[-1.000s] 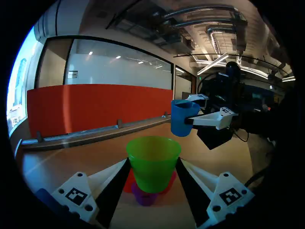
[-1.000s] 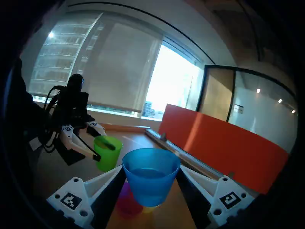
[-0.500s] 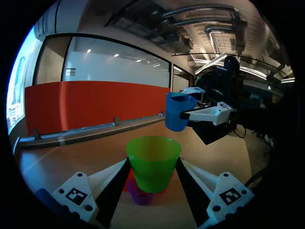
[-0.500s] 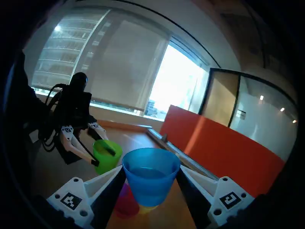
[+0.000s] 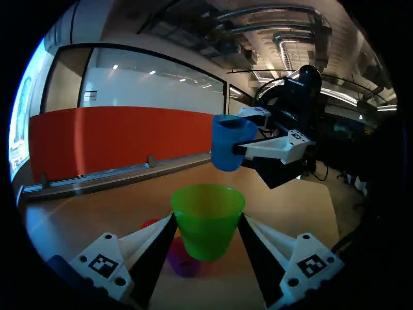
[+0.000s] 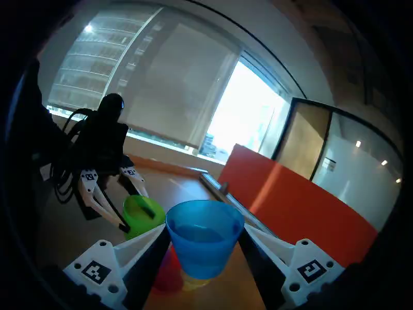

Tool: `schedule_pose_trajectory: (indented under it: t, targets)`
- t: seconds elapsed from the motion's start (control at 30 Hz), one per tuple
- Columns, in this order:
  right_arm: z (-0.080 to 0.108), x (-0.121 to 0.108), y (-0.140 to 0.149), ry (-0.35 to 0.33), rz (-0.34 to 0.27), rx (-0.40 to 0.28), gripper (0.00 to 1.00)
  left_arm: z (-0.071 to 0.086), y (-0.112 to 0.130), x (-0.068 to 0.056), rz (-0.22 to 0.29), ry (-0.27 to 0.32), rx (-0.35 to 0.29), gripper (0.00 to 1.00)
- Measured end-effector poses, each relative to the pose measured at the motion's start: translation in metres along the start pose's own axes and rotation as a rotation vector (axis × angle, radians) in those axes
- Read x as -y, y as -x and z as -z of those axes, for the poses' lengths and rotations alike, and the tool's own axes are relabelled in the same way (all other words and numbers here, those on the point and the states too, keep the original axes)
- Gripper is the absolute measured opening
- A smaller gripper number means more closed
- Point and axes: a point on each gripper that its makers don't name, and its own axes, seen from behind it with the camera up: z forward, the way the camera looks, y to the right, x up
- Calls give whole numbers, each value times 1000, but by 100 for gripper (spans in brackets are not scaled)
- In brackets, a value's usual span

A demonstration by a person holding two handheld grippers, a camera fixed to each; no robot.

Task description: Pour water

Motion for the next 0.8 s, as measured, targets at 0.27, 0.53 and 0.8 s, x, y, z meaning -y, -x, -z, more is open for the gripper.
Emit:
schedule_pose_trajectory:
  t: [0.27,0.53,0.8]
  targets:
    - [-5,2,-1,-12,33,3,89,-4,2,-7,-4,17,1,83]
    - [-9,0,-4,-17,66,7,89,-7,4,-16,-9,39,4,83]
    - [-12,-2,-9,-21,104,4,89,-12,7,-21,-12,53,9,83]
